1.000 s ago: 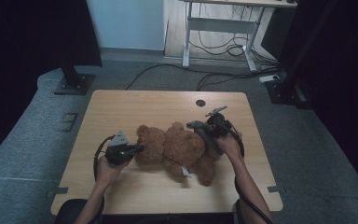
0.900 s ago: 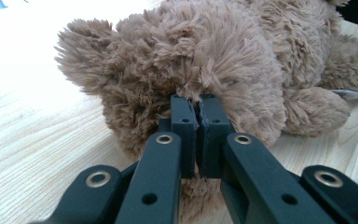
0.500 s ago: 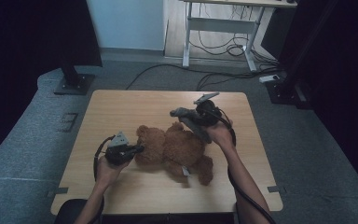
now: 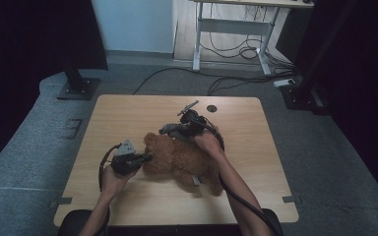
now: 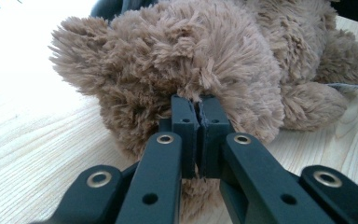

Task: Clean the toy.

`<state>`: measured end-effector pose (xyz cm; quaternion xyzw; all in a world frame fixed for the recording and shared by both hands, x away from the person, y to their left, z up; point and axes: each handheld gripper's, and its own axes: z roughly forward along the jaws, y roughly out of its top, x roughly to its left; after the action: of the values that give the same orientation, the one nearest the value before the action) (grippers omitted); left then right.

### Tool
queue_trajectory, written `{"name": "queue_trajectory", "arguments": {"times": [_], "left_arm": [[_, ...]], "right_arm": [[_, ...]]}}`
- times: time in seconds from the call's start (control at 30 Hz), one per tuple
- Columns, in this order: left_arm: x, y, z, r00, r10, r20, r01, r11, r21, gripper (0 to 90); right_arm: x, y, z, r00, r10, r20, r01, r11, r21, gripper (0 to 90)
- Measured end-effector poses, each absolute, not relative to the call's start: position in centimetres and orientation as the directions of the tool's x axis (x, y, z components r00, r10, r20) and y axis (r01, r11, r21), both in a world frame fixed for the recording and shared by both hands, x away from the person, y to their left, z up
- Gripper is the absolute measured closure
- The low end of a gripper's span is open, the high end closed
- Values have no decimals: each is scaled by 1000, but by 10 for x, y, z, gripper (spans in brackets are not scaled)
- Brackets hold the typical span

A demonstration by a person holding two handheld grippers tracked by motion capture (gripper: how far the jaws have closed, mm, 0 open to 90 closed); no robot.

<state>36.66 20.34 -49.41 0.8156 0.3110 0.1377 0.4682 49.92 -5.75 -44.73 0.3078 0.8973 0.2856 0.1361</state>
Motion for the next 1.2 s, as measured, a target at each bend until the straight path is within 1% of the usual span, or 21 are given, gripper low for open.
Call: {"name": "queue_trajectory", "arguments": {"times": [0.2, 0.4, 0.63, 0.8, 0.93, 1.03, 1.1, 1.2], "left_arm": [[366, 203, -494, 770, 635, -64, 376, -370, 849, 872], [366, 203, -495, 771, 634, -62, 374, -371, 850, 872], [366, 204, -495, 772, 632, -62, 373, -371, 851, 872], [366, 203, -496, 773, 631, -63, 373, -372, 850, 872], [367, 203, -496, 774, 630, -62, 373, -374, 849, 871], [368, 203, -496, 773, 631, -66, 375, -371, 849, 861], [368, 203, -495, 772, 632, -68, 376, -369, 850, 829], [369, 203, -493, 773, 633, -53, 374, -386, 843, 736]], "right_arm": [[515, -65, -462, -739, 671, -59, 530, 633, 564, 762], [523, -74, -472, -715, 696, -66, 559, 626, 544, 762], [529, -87, -482, -681, 725, -104, 586, 624, 517, 762], [530, -97, -482, -646, 753, -125, 611, 609, 506, 762], [527, -106, -474, -630, 765, -133, 606, 591, 532, 763], [521, -112, -460, -626, 767, -139, 587, 581, 564, 762], [515, -115, -447, -625, 768, -142, 569, 573, 590, 763], [504, -121, -427, -637, 757, -143, 535, 568, 625, 762]]}}
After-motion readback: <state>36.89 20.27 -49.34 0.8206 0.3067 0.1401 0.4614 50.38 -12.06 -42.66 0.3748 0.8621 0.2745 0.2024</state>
